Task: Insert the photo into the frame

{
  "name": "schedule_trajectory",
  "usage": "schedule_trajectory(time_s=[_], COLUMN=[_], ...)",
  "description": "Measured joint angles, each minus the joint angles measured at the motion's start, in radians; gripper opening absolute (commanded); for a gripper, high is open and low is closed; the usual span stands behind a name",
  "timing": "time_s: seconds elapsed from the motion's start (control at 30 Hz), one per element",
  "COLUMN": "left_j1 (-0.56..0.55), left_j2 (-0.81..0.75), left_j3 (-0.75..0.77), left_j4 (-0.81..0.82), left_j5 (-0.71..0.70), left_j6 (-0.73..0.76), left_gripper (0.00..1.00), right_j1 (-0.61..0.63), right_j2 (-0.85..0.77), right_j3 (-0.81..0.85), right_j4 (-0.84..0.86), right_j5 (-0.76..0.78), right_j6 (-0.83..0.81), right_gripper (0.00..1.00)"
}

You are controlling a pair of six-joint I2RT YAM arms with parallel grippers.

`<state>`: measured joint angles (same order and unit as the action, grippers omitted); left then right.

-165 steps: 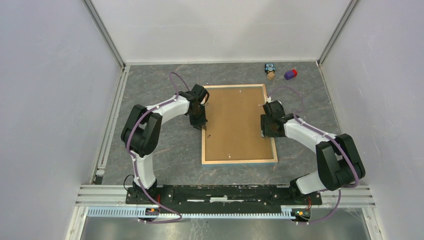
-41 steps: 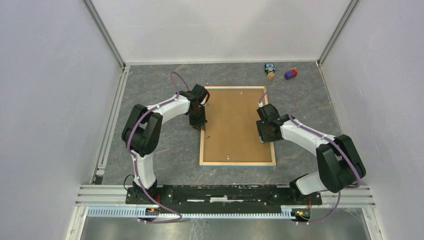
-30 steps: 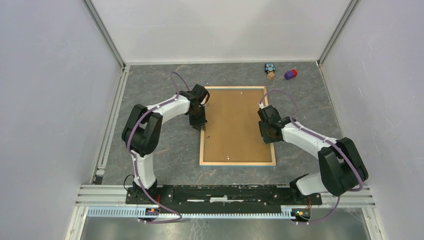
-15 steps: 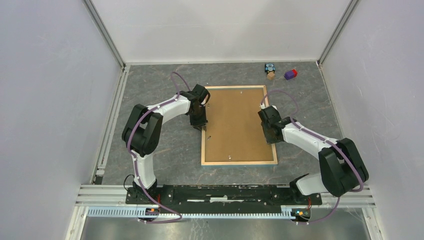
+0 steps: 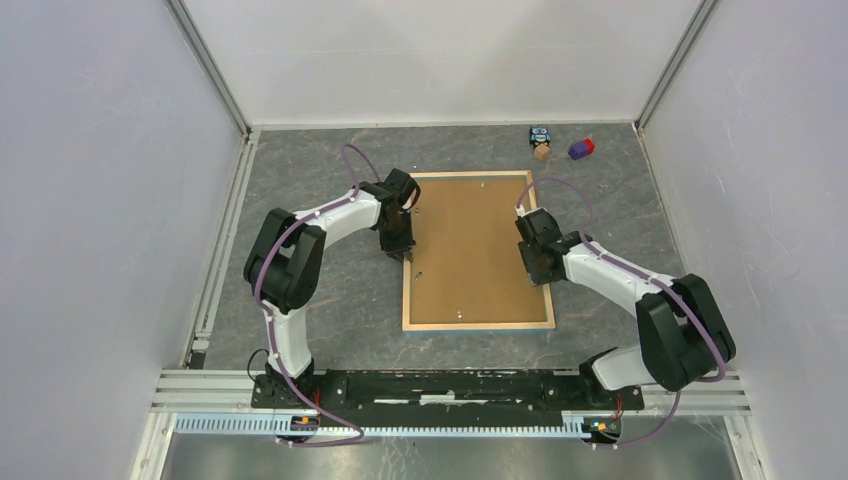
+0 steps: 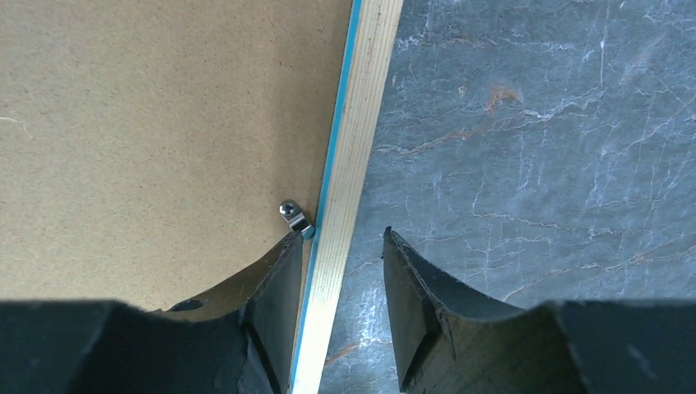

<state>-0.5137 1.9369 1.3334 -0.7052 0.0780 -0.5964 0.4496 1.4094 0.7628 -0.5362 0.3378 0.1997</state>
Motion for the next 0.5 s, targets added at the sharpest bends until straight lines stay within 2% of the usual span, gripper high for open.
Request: schedule_trajectory(time_s=[0.2, 0.33, 0.5], left_j1=[0.0, 0.0, 0.0], left_j2=[0.0, 0.0, 0.0], left_j3=[0.0, 0.0, 0.0], left_j4=[0.0, 0.0, 0.0], left_j5=[0.0, 0.0, 0.0], left_j6=[0.0, 0.0, 0.0], left_gripper=[0.02, 0.02, 0.02], right_j1=[0.0, 0.0, 0.0], right_j2=[0.014, 0.014, 0.015], right_j3=[0.0, -0.004, -0.009], right_j4=[0.008, 0.029, 0.05], right_j5=[0.003, -0.001, 0.0], right_j6=[-0.01, -0.015, -0.019], right_gripper=[0.45, 0.48, 0.47])
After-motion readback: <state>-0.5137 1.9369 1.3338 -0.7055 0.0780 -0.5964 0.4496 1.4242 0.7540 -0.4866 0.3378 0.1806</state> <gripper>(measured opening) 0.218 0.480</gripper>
